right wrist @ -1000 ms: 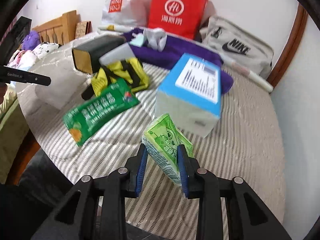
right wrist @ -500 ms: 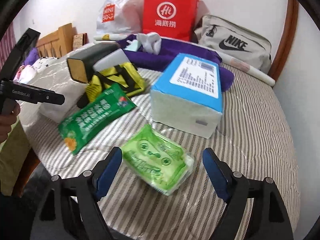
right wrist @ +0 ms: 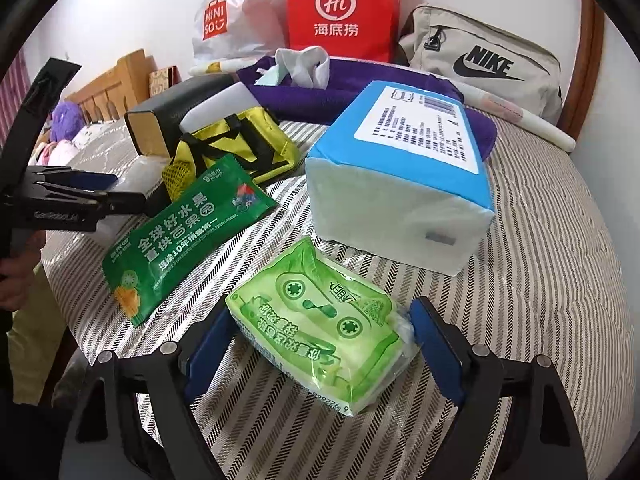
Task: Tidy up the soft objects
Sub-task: 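Grasp the green wet-wipe pack with the right tool while the left tool grasps the white mesh bag, then carry the wet-wipe pack and mesh bag over the purple towel with both tools, then lower and release the wipe pack with the right tool while the left tool releases the mesh bag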
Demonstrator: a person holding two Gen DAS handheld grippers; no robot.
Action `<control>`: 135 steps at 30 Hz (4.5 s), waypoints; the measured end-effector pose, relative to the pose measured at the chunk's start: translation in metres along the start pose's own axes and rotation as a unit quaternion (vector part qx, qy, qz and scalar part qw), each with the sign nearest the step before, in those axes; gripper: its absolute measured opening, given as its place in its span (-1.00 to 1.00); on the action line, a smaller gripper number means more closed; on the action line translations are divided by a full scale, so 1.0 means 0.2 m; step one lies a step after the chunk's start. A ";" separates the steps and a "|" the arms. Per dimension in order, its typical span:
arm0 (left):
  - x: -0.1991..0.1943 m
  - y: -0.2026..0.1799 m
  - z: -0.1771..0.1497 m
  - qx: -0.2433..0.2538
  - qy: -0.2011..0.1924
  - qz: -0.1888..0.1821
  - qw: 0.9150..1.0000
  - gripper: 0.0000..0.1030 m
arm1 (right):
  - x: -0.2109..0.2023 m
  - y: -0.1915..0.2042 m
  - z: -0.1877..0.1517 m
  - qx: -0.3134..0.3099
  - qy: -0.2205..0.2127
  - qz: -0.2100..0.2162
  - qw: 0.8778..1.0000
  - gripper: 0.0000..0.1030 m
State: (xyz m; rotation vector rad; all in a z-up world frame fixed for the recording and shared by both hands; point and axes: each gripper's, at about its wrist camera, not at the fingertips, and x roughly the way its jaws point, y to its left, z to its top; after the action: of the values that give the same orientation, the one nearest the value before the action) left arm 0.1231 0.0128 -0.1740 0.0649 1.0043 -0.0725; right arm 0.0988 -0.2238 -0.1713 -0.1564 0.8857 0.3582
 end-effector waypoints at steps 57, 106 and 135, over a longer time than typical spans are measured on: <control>-0.22 0.27 0.68 -0.074 -0.055 -0.113 0.989 -0.89 | -0.10 -0.26 0.83 0.029 -0.060 0.002 0.998 0.65; 0.58 0.28 1.21 -0.093 0.076 -0.143 0.982 -0.72 | 0.84 -0.36 1.26 -0.009 0.109 0.026 0.994 0.67; 0.37 0.34 1.21 -0.087 0.025 -0.123 0.988 0.10 | 0.66 -0.39 1.29 0.030 0.078 0.026 0.996 0.80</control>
State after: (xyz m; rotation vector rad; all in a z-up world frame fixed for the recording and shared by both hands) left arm 0.3735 0.0571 -0.1057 -0.2186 1.0618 -0.2089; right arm 0.3922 -0.1916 -0.1135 -0.1062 1.0552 0.3711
